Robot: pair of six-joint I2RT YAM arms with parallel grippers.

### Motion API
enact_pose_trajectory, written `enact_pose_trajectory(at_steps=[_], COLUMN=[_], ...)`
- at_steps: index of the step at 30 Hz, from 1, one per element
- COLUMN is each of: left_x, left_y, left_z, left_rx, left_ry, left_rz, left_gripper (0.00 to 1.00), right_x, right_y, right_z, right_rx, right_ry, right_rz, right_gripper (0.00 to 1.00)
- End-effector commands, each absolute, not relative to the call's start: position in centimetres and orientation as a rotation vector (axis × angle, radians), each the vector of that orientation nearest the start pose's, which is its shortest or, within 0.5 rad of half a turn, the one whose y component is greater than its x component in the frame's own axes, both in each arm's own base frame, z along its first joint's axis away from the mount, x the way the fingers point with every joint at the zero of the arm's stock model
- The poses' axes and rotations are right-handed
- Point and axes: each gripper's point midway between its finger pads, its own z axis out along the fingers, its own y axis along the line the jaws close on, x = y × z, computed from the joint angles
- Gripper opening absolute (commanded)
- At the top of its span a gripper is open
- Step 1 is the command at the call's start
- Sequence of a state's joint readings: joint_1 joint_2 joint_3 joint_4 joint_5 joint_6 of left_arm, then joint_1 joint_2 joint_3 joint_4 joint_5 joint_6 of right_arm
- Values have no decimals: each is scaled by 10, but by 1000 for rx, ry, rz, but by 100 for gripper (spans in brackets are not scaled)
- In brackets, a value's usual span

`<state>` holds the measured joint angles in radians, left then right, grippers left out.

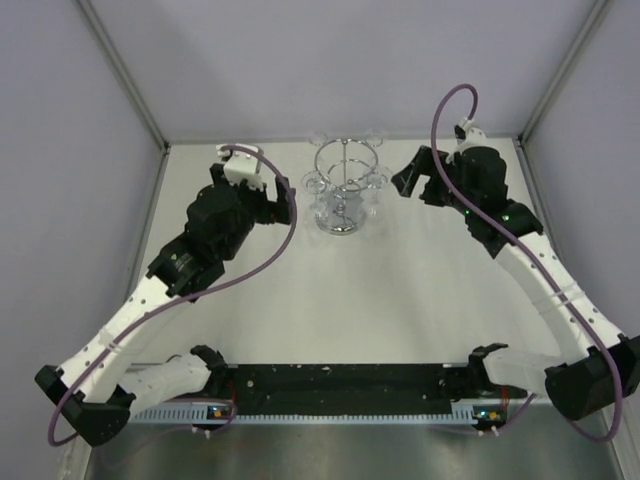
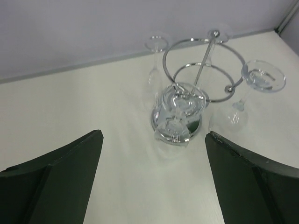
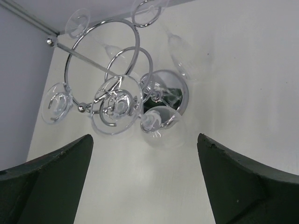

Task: Take the wine glass off the wine glass rack

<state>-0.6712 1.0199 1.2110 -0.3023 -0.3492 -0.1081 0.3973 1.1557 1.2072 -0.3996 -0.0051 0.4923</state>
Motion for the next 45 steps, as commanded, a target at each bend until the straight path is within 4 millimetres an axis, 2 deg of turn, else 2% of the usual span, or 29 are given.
enact_pose_trajectory(at_steps=[1, 3, 10, 13, 19, 21, 36, 40, 45], left_x=[281, 273, 254, 250, 246, 246, 247, 247, 247], left_y=[-163, -164, -165, -167, -161, -158, -161, -161, -161], left_z=[336, 323, 304, 295, 294, 295, 289, 289, 286], left_rx=[207, 232, 287, 285, 281, 273, 282, 279, 279], left_ry=[1759, 1760, 1737, 1750, 1755, 1753, 1765, 1767, 1776], left_rz=[-338, -367, -438, -464, -453, -437, -443, -444, -440], left_gripper=[97, 97, 96, 96, 96, 96, 96, 96, 96], right_x=[357, 364, 376, 382, 389, 393, 389, 387, 383], right_y=[169, 169, 189, 198, 208, 211, 212, 211, 209], right_z=[333, 330, 321, 311, 299, 301, 307, 310, 314], right_rx=[188, 215, 201, 216, 247, 242, 241, 237, 225], right_ry=[1894, 1888, 1902, 1926, 1943, 1920, 1908, 1903, 1895], right_rz=[800, 869, 1055, 1115, 1200, 1228, 1243, 1241, 1226], right_gripper=[92, 91, 83, 78, 71, 66, 36, 31, 31])
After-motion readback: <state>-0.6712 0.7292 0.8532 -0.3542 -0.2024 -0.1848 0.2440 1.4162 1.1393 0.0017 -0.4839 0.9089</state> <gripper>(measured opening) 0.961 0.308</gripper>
